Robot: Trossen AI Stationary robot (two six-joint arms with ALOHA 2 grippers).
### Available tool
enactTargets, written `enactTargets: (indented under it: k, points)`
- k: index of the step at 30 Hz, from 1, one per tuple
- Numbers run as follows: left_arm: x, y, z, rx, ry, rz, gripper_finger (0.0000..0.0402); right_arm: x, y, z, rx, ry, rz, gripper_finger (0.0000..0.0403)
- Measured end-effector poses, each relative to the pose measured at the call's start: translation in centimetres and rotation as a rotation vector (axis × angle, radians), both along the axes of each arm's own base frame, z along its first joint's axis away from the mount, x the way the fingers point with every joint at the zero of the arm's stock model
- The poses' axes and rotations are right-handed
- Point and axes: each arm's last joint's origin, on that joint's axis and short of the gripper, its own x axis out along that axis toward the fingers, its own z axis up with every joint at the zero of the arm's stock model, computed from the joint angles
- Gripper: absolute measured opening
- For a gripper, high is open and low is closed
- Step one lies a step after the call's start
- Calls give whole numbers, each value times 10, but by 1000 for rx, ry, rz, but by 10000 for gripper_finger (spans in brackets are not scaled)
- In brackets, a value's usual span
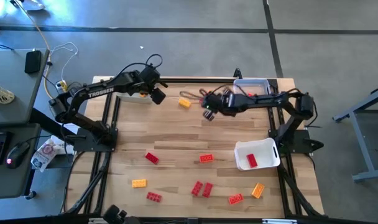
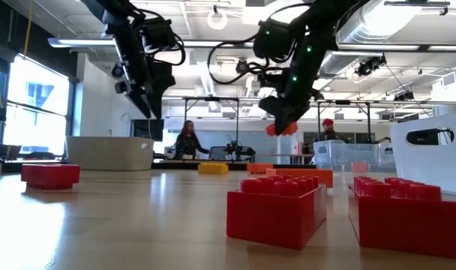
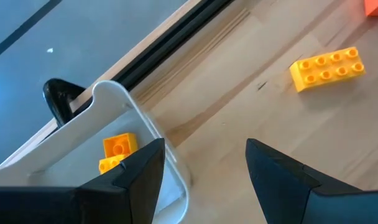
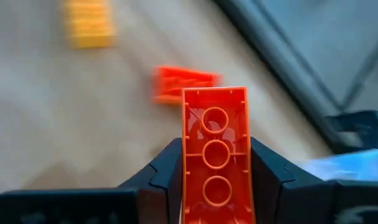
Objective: Sort & place blocks by color
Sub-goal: Put the orange block into the transparent bin
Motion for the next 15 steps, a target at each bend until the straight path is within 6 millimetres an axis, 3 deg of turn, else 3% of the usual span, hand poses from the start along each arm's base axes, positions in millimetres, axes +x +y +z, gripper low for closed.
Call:
enactTargets:
  k: [7, 15]
  points:
    - [7, -1, 2, 32, -40, -22, 211, -29, -43, 16, -57, 27, -164, 109]
    - [15, -8, 3, 34, -53, -60, 211, -62, -72, 35, -63, 68, -248, 109]
